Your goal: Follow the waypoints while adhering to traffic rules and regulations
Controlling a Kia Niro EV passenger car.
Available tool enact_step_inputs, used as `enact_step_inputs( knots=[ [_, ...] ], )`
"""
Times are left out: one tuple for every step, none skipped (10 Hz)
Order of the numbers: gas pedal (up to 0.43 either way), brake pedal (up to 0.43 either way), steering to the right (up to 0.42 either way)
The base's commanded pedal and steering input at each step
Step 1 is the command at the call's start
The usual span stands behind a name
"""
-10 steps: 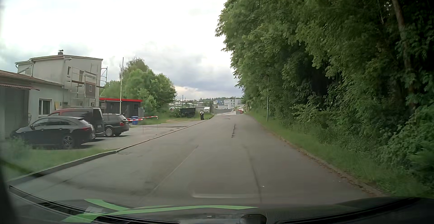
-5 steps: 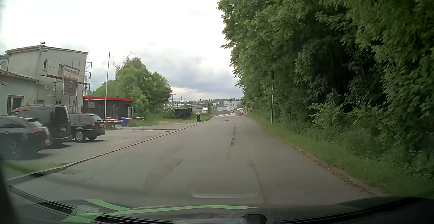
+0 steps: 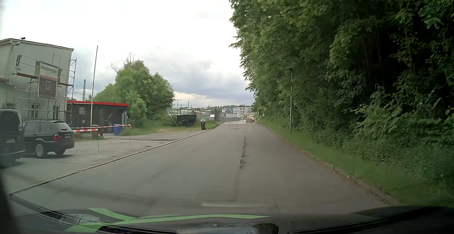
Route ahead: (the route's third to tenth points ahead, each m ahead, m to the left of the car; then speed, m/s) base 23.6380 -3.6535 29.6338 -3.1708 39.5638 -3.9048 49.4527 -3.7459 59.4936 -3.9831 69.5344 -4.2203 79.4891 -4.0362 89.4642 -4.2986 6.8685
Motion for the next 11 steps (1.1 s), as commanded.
enact_step_inputs(
  knots=[
    [0.000, 0.000, 0.004],
    [0.000, 0.000, 0.004],
    [0.000, 0.000, 0.004],
    [0.000, 0.000, 0.004],
    [0.000, 0.000, 0.004],
    [0.000, 0.000, 0.004],
    [0.000, 0.000, 0.003],
    [0.000, 0.000, 0.003],
    [0.000, 0.000, 0.003],
    [0.000, 0.000, 0.003],
    [0.000, 0.000, 0.003]
  ],
)
